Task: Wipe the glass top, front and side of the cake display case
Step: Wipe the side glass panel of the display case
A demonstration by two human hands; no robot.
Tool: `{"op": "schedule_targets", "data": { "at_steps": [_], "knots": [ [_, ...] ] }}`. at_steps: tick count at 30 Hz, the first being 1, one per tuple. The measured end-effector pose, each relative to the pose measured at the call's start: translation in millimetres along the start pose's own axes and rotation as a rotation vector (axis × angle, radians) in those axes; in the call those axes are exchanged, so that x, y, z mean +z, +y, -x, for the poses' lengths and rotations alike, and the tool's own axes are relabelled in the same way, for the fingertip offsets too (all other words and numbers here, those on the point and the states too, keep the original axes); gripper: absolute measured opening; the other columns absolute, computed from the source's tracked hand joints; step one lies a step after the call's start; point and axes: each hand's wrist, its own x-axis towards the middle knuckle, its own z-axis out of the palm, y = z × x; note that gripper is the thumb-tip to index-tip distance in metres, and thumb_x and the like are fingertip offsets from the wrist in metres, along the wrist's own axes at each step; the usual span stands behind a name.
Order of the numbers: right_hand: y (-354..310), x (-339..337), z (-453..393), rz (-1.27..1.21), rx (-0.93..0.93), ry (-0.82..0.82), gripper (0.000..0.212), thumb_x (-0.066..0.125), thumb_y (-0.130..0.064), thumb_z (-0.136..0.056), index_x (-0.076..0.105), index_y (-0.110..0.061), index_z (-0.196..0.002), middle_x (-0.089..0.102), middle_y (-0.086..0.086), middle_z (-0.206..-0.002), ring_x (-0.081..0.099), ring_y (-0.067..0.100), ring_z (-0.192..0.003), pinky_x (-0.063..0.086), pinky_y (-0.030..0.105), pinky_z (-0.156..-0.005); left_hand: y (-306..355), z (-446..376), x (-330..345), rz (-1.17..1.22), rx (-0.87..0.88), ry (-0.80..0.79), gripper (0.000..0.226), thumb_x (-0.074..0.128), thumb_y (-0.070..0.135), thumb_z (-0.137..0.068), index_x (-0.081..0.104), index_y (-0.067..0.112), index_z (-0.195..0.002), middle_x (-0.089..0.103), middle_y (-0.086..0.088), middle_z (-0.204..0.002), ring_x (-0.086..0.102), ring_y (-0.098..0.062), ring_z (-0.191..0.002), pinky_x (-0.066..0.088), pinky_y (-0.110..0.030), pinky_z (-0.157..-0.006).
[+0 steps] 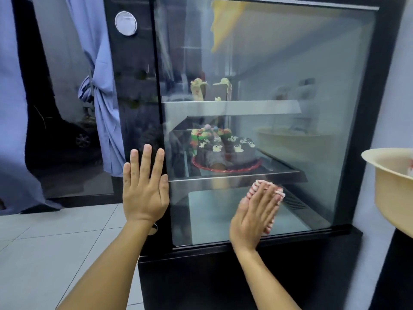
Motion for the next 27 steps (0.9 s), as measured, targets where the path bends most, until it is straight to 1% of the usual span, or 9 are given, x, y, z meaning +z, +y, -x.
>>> {"op": "schedule_targets", "data": {
  "at_steps": [3,6,8,12,13,18,21,25,27],
  "knots": [
    [-18.5,13.7,61.9,0.079,-0.570,-0.256,0.059,0.015,-0.035,-0.112,0.001,-0.019,-0.167,-0.005,0.007,-0.174,-0.001,0.030,-0.160,-0.004,0.048,-0.129,-0.4,1.7,0.3,0.013,0.002,-0.006,0.060,0.027,0.034,-0.108,0.017,0.025,-0.167,0.009,-0.005,-0.175,-0.001,-0.028,-0.162,0.002,-0.046,-0.131],
    [-16.2,12.1,12.9,0.134,-0.900,-0.221,0.058,0.028,-0.035,-0.111,0.012,-0.027,-0.166,0.000,-0.001,-0.174,0.003,0.022,-0.161,0.000,0.043,-0.130,-0.9,1.0,1.0,0.015,0.006,0.007,0.061,0.027,0.034,-0.108,0.016,0.025,-0.167,0.009,-0.005,-0.175,-0.001,-0.028,-0.162,0.001,-0.045,-0.131],
    [5.2,3.5,-25.0,0.169,-0.830,-0.128,0.061,0.032,-0.033,-0.108,0.014,-0.028,-0.166,-0.002,-0.004,-0.174,0.003,0.021,-0.161,0.001,0.043,-0.130,-0.6,0.5,0.7,0.015,0.000,0.004,0.061,0.027,0.034,-0.108,0.015,0.026,-0.167,0.008,-0.004,-0.175,-0.001,-0.028,-0.162,0.001,-0.045,-0.131],
    [49.0,-10.6,-19.3,0.051,-0.073,0.026,0.066,0.027,-0.031,-0.108,-0.001,-0.022,-0.167,-0.008,0.003,-0.174,-0.003,0.033,-0.160,0.000,0.051,-0.129,-0.3,1.4,0.3,0.001,0.004,0.010,0.061,0.025,0.035,-0.109,0.013,0.026,-0.168,0.005,-0.004,-0.175,-0.002,-0.028,-0.162,0.000,-0.045,-0.131],
    [49.6,-10.3,-1.7,0.065,-0.057,0.009,0.065,0.026,-0.032,-0.109,-0.003,-0.022,-0.166,-0.009,0.006,-0.173,-0.003,0.036,-0.160,0.000,0.052,-0.129,-0.2,0.9,0.6,0.004,0.006,0.008,0.061,0.024,0.035,-0.109,0.012,0.026,-0.168,0.005,-0.004,-0.175,-0.003,-0.028,-0.162,-0.001,-0.045,-0.131],
    [32.6,-14.8,-14.7,0.230,-1.088,-0.274,0.060,0.031,-0.035,-0.108,0.017,-0.027,-0.166,0.006,0.000,-0.174,0.001,0.021,-0.161,-0.002,0.041,-0.130,-1.5,1.5,-0.8,0.010,0.009,0.002,0.061,0.024,0.036,-0.109,0.013,0.025,-0.168,0.007,-0.005,-0.175,-0.003,-0.028,-0.162,-0.001,-0.045,-0.131],
    [38.8,-19.1,-82.2,0.217,-0.814,-0.106,0.055,0.031,-0.031,-0.107,0.033,-0.024,-0.161,0.019,0.005,-0.170,0.003,0.025,-0.161,0.001,0.046,-0.130,-0.5,0.9,-0.3,0.002,0.013,0.006,0.060,0.024,0.036,-0.109,0.015,0.024,-0.167,0.008,-0.006,-0.174,-0.003,-0.027,-0.162,-0.002,-0.045,-0.131],
    [81.3,-27.6,-70.2,-0.001,0.083,0.072,0.057,0.012,-0.041,-0.111,-0.006,-0.032,-0.165,0.002,0.011,-0.173,-0.002,0.035,-0.160,0.009,0.060,-0.126,0.6,1.9,0.6,0.002,0.007,0.018,0.060,0.024,0.036,-0.110,0.014,0.025,-0.168,0.008,-0.005,-0.175,-0.004,-0.027,-0.162,-0.002,-0.044,-0.131],
    [78.3,-19.0,-20.4,0.073,0.026,0.007,0.061,0.011,-0.042,-0.111,-0.011,-0.024,-0.165,-0.006,0.012,-0.173,-0.003,0.039,-0.159,0.010,0.061,-0.125,0.0,0.1,1.0,-0.012,0.005,0.020,0.060,0.024,0.036,-0.110,0.013,0.025,-0.168,0.006,-0.004,-0.175,-0.005,-0.026,-0.162,-0.003,-0.044,-0.131]
  ]
}}
